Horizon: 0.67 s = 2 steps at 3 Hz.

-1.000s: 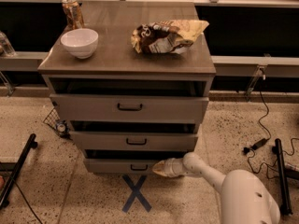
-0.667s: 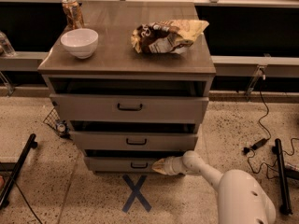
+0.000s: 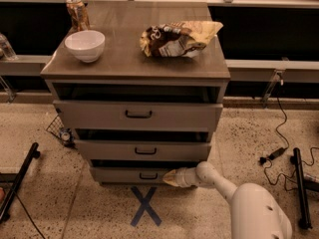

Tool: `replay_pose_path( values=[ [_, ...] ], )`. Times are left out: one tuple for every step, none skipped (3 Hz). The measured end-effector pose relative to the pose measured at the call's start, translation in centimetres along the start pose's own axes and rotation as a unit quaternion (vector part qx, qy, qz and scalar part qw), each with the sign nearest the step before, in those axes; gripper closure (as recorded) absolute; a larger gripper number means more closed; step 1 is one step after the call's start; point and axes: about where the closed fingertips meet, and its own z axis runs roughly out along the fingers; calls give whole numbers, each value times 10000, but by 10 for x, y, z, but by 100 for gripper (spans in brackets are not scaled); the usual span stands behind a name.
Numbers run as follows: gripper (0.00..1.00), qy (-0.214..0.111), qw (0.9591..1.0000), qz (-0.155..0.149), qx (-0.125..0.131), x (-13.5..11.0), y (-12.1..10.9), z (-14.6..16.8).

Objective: Close bottom drawer

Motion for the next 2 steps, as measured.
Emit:
replay_pose_path(
  values=[
    [100, -41, 10000, 67, 18, 5, -3, -3],
    [100, -26, 10000, 74, 42, 7, -5, -8]
  ],
)
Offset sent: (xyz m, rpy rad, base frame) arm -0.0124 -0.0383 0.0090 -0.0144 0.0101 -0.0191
